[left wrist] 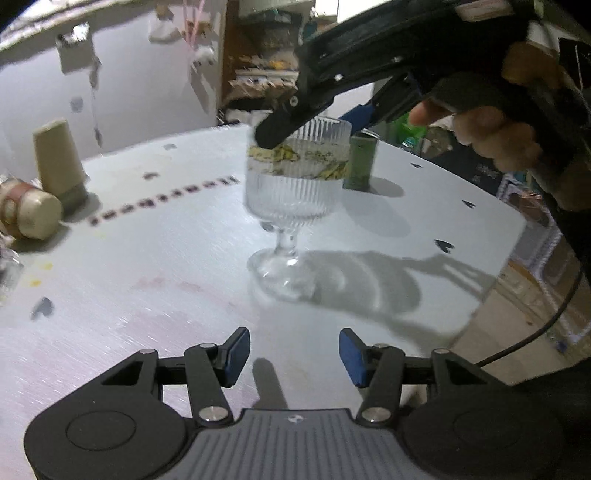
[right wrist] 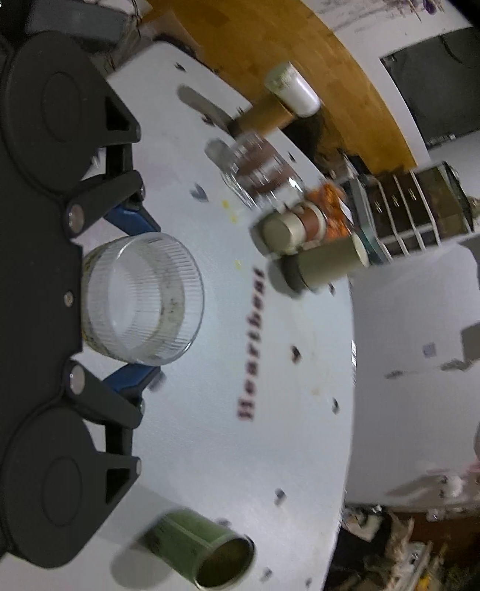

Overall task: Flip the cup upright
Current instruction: 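Set the glass upright beside the green tin with the right gripper, release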

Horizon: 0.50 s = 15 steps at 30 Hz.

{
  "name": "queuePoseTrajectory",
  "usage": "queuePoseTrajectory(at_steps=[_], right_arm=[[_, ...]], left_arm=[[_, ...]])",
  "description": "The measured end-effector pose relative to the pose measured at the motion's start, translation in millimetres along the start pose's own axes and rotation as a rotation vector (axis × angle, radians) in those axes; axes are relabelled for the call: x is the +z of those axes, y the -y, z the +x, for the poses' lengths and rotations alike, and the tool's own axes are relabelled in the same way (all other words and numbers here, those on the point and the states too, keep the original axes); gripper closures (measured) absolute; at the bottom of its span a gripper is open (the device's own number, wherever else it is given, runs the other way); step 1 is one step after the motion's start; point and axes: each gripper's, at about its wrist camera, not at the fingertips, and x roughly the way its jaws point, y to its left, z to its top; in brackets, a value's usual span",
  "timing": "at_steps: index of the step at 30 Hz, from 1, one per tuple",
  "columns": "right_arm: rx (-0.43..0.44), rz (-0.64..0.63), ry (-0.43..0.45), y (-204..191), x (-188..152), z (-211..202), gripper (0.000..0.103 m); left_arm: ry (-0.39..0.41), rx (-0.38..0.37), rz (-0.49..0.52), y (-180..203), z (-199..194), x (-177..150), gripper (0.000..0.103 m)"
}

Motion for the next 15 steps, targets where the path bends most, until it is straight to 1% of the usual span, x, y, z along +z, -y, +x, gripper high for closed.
queuePoseTrajectory(at_steps=[3,7,11,15], right_arm=[[-0.078,0.018,0.036,13,11,8,0.030],[-0.183,0.031,0.082,28,26,21,0.030],[-0.290,0.030,0.129,39,41,32,0.030],[-0.348,0.060,0.139,50,54,41,0.030]], left_arm=[[0.035,0.032,-0.012,-1,0,-1,0.048],[0.060,0.038,-0.050,-6,0,-1,0.048],[0.069,0.044,-0.067,-10,0,-4,0.048],[0.070,0.052,-0.072,-12,-1,-6,0.048]])
